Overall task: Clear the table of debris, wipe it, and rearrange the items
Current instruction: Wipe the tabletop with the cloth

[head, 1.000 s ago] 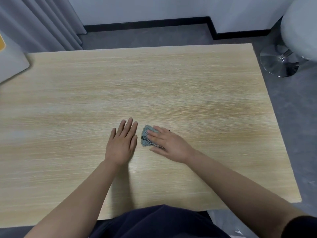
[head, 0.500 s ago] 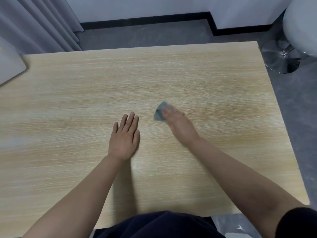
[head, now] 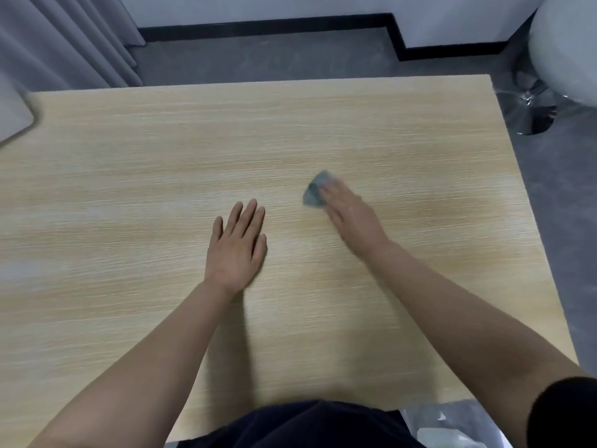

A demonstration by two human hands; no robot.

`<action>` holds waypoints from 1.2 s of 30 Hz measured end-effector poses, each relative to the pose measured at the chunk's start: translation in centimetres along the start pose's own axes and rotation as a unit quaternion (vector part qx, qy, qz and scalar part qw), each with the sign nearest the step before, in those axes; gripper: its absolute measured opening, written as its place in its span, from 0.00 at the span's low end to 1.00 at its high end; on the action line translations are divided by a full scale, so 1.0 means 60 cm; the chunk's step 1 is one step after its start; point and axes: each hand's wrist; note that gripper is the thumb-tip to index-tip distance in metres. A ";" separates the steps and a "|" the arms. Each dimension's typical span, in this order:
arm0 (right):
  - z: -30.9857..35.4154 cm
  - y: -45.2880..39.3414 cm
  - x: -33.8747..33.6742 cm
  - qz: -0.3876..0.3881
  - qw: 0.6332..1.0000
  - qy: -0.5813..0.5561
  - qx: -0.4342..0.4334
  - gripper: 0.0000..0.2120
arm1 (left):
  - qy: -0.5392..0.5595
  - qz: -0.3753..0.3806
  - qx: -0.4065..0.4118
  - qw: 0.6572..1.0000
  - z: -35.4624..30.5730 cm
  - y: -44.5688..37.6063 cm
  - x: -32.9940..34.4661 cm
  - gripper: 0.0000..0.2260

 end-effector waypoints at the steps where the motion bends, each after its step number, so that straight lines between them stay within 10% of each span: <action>1: 0.015 0.016 0.011 0.022 0.998 -0.012 -0.059 0.19 | 0.003 -0.002 0.002 1.000 0.001 0.000 0.001 0.29; 6: 0.007 0.024 0.022 0.108 0.965 -0.001 -0.240 0.20 | 0.008 -0.004 0.006 1.000 0.005 -0.002 0.004 0.28; 16: -0.047 -0.131 -0.027 -0.054 0.990 -0.055 0.121 0.19 | 0.013 -0.011 -0.026 1.000 0.013 -0.088 -0.031 0.23; 23: -0.008 -0.097 -0.001 0.092 0.982 -0.046 -0.161 0.18 | 0.028 -0.045 -0.035 0.998 0.027 -0.176 -0.058 0.22; 31: -0.053 -0.204 -0.023 -0.059 0.990 -0.063 0.111 0.19 | 0.017 -0.056 -0.056 0.997 0.031 -0.236 -0.063 0.23; 36: -0.005 -0.202 0.004 -0.009 0.998 -0.067 0.006 0.18 | 0.020 -0.069 -0.061 0.996 0.029 -0.238 -0.055 0.24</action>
Point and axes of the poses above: each hand's wrist, its own y-axis away from the middle knuckle, its own x-axis out of the palm, z = x × y, and after that the axes turned 1 degree about -x, right-handed
